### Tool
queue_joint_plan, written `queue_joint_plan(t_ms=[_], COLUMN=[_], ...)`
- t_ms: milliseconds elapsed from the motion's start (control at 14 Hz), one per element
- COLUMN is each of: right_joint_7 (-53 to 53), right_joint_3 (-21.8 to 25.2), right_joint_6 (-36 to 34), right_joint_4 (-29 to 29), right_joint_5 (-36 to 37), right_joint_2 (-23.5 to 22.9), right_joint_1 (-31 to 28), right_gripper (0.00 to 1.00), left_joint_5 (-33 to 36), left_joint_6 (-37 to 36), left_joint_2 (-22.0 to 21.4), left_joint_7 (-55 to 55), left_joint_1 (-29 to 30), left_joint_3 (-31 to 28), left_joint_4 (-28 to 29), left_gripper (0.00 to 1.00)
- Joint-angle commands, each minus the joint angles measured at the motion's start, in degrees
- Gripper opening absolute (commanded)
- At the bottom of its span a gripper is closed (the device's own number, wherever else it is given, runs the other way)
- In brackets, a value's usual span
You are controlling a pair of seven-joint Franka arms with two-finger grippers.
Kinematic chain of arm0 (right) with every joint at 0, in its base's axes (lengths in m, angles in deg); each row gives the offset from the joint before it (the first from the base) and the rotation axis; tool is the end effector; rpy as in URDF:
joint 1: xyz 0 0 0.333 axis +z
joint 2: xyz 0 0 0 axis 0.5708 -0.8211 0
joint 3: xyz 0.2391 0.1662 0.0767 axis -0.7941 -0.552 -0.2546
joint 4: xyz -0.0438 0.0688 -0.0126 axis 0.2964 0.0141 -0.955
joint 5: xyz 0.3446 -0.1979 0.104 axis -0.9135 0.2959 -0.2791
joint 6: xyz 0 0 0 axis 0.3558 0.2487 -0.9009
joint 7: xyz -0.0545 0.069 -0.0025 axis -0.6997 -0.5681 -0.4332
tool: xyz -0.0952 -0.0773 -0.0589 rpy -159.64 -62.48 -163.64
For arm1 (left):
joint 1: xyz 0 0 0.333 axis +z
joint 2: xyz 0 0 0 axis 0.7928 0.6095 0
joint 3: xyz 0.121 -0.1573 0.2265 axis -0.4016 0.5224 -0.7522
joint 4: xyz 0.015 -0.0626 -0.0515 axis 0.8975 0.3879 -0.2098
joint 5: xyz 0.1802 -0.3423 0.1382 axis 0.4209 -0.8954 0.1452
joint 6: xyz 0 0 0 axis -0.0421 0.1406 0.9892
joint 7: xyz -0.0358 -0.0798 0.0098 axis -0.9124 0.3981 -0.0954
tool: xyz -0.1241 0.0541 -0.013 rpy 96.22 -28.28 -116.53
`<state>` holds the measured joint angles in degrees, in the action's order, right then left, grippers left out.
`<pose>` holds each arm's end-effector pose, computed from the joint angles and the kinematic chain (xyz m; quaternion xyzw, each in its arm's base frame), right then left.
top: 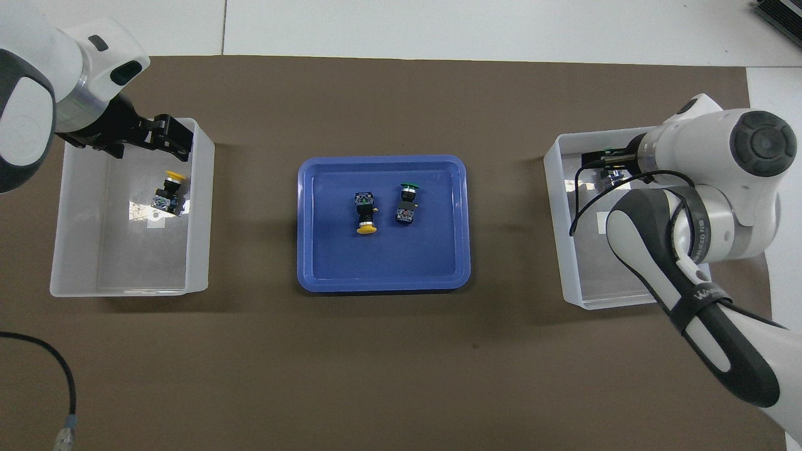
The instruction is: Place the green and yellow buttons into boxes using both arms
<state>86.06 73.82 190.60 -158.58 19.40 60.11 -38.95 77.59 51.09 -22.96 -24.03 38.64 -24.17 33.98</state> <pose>0.6582 0.0283 0.3425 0.9923 0.0110 0.1232 0.0108 0.6546 -0.1064 0.5095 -0.9983 0.0553 0.0153 0.0044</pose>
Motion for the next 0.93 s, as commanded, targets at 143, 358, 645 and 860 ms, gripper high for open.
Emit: queue_joint_plan(t_ms=[143, 358, 645, 860], right_joint_7=[11.92, 20.31, 31.46, 35.43], right_joint_3=[-5.62, -5.72, -5.63, -5.54], right_joint_6=[-3.13, -2.95, -2.16, -1.03], right_joint_4=[1.94, 3.09, 7.04, 9.42], right_joint_5=[-2.08, -2.08, -0.93, -0.93], right_joint_2=[1.78, 1.52, -2.25, -5.42], right_joint_1=[0.88, 6.23, 12.57, 15.56], right_gripper=[1.0, 1.0, 1.0, 1.0], left_joint_5=[0.18, 0.26, 0.26, 0.26], left_joint_6=[2.71, 2.98, 3.24, 7.53], left_joint_2=[-0.95, -1.74, -2.53, -2.96], left_joint_7=[-0.24, 0.37, 0.55, -0.5], left_joint_1=[0.1, 0.01, 0.01, -0.95], left_joint_3=[0.15, 0.06, 0.15, 0.15], left_joint_4=[0.82, 2.4, 4.16, 5.91], left_gripper=[1.0, 1.0, 1.0, 1.0])
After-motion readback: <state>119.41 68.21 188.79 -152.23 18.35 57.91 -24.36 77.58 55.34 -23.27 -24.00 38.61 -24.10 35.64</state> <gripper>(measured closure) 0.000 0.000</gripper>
